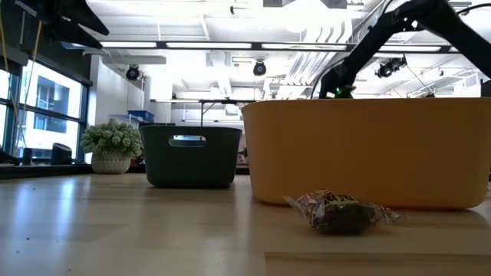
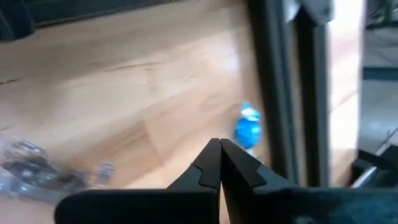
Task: Sort candy
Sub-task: Put the blue lollipop into the orange bin
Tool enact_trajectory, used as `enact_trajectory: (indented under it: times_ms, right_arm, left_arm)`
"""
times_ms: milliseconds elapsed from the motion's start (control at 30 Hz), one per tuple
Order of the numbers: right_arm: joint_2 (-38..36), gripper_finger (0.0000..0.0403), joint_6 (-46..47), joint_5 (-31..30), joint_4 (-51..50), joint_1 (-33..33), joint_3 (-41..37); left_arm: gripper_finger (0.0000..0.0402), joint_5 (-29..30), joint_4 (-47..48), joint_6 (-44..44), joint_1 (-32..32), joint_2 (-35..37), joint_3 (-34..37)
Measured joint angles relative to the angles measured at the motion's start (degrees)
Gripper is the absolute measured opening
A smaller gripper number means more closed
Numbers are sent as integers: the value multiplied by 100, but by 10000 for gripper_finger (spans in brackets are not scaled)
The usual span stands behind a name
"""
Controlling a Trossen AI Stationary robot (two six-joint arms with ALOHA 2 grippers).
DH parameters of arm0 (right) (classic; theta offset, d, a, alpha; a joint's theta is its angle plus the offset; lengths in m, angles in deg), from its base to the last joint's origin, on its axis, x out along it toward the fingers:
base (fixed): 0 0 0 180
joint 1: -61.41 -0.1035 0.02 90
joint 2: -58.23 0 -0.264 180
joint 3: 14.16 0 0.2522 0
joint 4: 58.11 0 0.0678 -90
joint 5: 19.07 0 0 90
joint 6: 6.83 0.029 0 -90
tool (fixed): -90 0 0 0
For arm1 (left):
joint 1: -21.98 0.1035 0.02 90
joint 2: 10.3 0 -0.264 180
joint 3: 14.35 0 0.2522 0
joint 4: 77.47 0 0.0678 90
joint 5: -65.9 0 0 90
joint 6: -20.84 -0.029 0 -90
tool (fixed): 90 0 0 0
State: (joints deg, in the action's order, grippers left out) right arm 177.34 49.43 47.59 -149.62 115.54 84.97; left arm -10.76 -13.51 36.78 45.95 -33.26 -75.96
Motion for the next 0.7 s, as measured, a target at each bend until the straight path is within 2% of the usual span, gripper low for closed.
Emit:
enact_trajectory:
  times_ms: [100,167,367,500,700]
  right_arm:
    - [-227,0,-32,-169,-309,27,0]
    - [-356,0,-229,-54,-398,141,0]
    - [-602,0,-486,-30,-267,371,0]
    - [-619,0,-918,90,-205,476,0]
    - [-633,0,-1255,212,-87,428,0]
  left_arm:
    - [239,-145,2,1,-1,0,0]
    - [239,-258,2,1,-1,0,0]
    - [239,-285,4,1,0,0,0]
    - [239,-513,13,96,0,0,0]
    - [239,-521,13,47,0,0,0]
